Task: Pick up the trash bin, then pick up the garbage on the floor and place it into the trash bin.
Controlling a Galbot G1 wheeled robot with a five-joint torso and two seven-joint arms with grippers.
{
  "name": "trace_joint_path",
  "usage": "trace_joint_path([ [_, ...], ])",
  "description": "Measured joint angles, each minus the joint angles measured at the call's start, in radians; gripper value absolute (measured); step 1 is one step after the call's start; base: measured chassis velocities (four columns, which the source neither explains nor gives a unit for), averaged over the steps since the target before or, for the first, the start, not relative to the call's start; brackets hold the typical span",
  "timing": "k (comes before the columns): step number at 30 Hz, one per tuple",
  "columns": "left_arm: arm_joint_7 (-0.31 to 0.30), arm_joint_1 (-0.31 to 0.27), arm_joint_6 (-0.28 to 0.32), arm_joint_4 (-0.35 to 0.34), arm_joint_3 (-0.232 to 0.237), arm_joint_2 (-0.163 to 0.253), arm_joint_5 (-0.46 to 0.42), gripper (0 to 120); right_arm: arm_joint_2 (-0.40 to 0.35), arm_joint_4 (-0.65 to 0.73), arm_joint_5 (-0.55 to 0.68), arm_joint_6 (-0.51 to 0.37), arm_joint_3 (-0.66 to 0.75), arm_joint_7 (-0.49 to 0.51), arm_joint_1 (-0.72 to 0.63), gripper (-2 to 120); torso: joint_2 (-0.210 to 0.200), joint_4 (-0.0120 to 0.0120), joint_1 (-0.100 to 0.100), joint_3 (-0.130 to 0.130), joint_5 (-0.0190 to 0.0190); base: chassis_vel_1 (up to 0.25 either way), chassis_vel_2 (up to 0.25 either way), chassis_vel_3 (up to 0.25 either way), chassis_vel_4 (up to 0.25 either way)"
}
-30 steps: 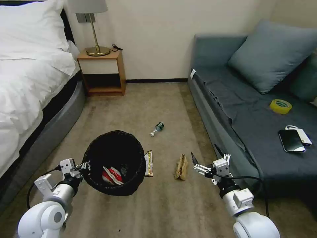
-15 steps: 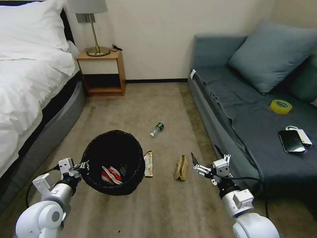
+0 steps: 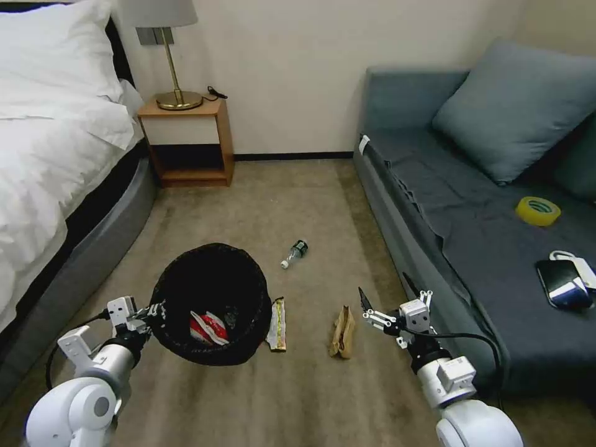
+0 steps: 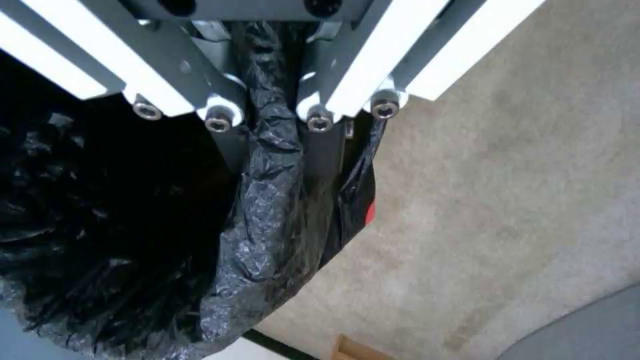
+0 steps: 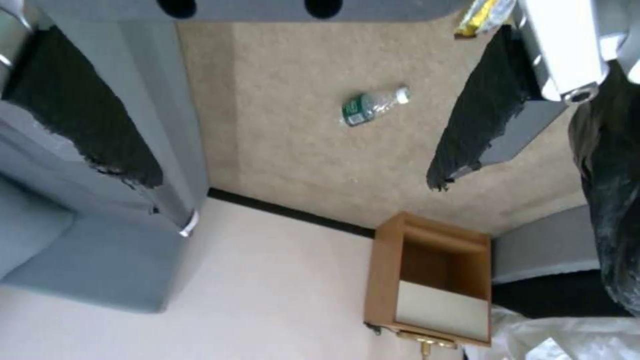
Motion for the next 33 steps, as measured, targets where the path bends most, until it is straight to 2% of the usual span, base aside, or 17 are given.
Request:
trace_joint_path([
  [10, 0.001, -0.010, 0.000, 0.011, -0.015, 0.007, -0.009, 4, -0.050, -0.081, 0.067, 0.019, -0.045, -0.006, 0.082, 100, 0.000, -0.0001, 0.000, 0.000, 0.0000, -0.036, 0.027, 0.029, -0.028],
  [13, 0.004, -0.017, 0.000, 0.019, -0.026, 0.016, -0.017, 4, -0.135, -0.161, 0.141, -0.020, -0.105, 0.006, 0.181, 100, 0.000, 0.0000, 0.000, 0.000, 0.0000, 0.000, 0.000, 0.000, 0.000],
  [14, 0.004, -0.017, 0.000, 0.019, -0.026, 0.016, -0.017, 4, -0.135, -0.161, 0.141, -0.020, -0.105, 0.006, 0.181, 100, 0.000, 0.0000, 0.000, 0.000, 0.0000, 0.000, 0.000, 0.000, 0.000],
  [16, 0.007, -0.022, 0.000, 0.024, -0.028, 0.018, -0.020, 4, -0.185, -0.212, 0.216, -0.051, -0.155, 0.027, 0.239, 100, 0.000, 0.0001, 0.000, 0.000, 0.0001, 0.000, 0.000, 0.000, 0.000],
  [17, 0.009, -0.025, 0.000, 0.031, -0.029, 0.018, -0.021, 4, -0.223, -0.260, 0.297, -0.073, -0.204, 0.051, 0.296, 100, 0.000, -0.0001, 0.000, 0.000, 0.0001, 0.000, 0.000, 0.000, 0.000],
  [18, 0.009, -0.025, 0.000, 0.031, -0.029, 0.018, -0.021, 4, -0.223, -0.260, 0.297, -0.073, -0.204, 0.051, 0.296, 100, 0.000, -0.0001, 0.000, 0.000, 0.0001, 0.000, 0.000, 0.000, 0.000],
  [22, 0.015, -0.028, 0.000, 0.042, -0.030, 0.012, -0.020, 4, -0.283, -0.360, 0.488, -0.154, -0.324, 0.102, 0.439, 100, 0.000, 0.0002, 0.000, 0.000, -0.0001, 0.000, 0.000, 0.000, 0.000],
  [23, 0.015, -0.028, 0.000, 0.042, -0.030, 0.012, -0.020, 4, -0.283, -0.360, 0.488, -0.154, -0.324, 0.102, 0.439, 100, 0.000, 0.0002, 0.000, 0.000, -0.0001, 0.000, 0.000, 0.000, 0.000],
  [26, 0.021, -0.033, -0.010, 0.049, -0.040, 0.003, 0.001, 4, -0.295, -0.461, 0.624, -0.226, -0.418, 0.138, 0.547, 100, 0.000, 0.0000, 0.000, 0.000, 0.0001, 0.000, 0.000, 0.000, 0.000],
  [27, 0.021, -0.033, -0.010, 0.049, -0.040, 0.003, 0.001, 4, -0.295, -0.461, 0.624, -0.226, -0.418, 0.138, 0.547, 100, 0.000, 0.0000, 0.000, 0.000, 0.0001, 0.000, 0.000, 0.000, 0.000],
  [30, 0.025, -0.042, -0.018, 0.049, -0.052, 0.003, 0.021, 4, -0.277, -0.570, 0.817, -0.324, -0.517, 0.215, 0.646, 100, 0.000, 0.0000, 0.000, 0.000, 0.0001, 0.000, 0.000, 0.000, 0.000],
  [33, 0.025, -0.044, -0.018, 0.045, -0.061, 0.005, 0.020, 4, -0.258, -0.644, 0.910, -0.389, -0.582, 0.262, 0.706, 100, 0.000, -0.0001, 0.000, 0.000, -0.0003, 0.000, 0.000, 0.000, 0.000],
])
